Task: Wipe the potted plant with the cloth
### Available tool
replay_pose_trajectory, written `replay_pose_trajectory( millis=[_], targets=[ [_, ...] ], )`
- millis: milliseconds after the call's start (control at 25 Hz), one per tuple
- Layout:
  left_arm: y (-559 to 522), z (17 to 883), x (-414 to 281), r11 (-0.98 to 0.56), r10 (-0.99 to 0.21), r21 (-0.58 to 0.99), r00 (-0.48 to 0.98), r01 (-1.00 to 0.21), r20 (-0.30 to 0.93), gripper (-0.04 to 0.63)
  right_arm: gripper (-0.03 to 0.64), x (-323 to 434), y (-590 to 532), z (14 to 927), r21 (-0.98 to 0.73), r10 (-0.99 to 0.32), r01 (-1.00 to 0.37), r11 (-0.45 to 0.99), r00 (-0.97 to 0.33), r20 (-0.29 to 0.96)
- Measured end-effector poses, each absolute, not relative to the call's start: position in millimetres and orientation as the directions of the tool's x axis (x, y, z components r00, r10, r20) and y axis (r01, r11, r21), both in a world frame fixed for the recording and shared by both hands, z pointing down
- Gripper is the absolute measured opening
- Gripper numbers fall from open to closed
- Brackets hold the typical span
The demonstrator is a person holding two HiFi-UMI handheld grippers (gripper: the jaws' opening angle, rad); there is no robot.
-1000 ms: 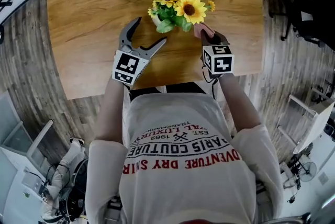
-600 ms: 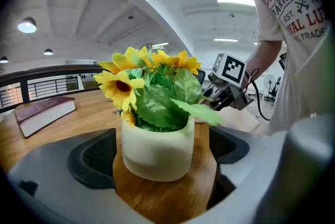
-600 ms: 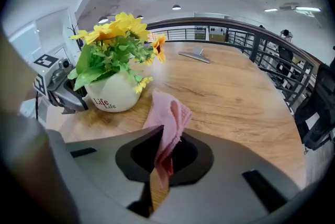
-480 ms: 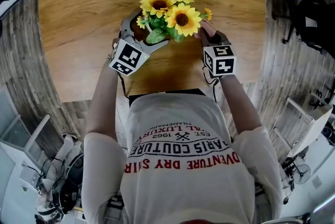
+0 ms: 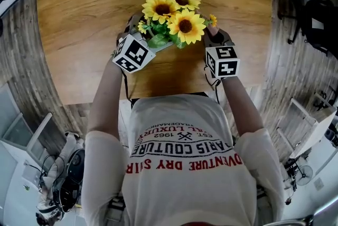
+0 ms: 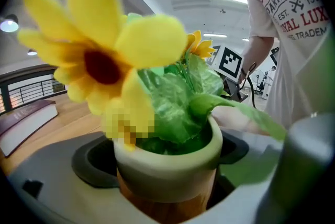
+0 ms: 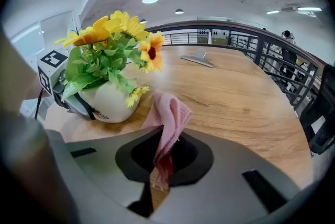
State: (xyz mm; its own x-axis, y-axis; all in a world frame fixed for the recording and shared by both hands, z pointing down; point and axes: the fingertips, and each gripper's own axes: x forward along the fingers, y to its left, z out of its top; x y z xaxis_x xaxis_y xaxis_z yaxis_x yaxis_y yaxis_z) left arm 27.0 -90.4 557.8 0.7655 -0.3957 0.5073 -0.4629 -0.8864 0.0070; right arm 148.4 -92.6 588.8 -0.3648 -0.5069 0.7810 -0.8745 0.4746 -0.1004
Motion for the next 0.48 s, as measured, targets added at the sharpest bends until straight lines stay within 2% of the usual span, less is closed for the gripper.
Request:
replay_pose_trajectory(
  millis=[480],
  targets=[
    [-91.3, 550.3, 24.9, -0.867, -0.432, 0.003, 0.753, -0.499, 0.497, 0.535, 0.037, 146.8, -91.3, 583.9, -0.101, -0.514, -0.882, 0.461, -0.358, 0.779]
  ],
)
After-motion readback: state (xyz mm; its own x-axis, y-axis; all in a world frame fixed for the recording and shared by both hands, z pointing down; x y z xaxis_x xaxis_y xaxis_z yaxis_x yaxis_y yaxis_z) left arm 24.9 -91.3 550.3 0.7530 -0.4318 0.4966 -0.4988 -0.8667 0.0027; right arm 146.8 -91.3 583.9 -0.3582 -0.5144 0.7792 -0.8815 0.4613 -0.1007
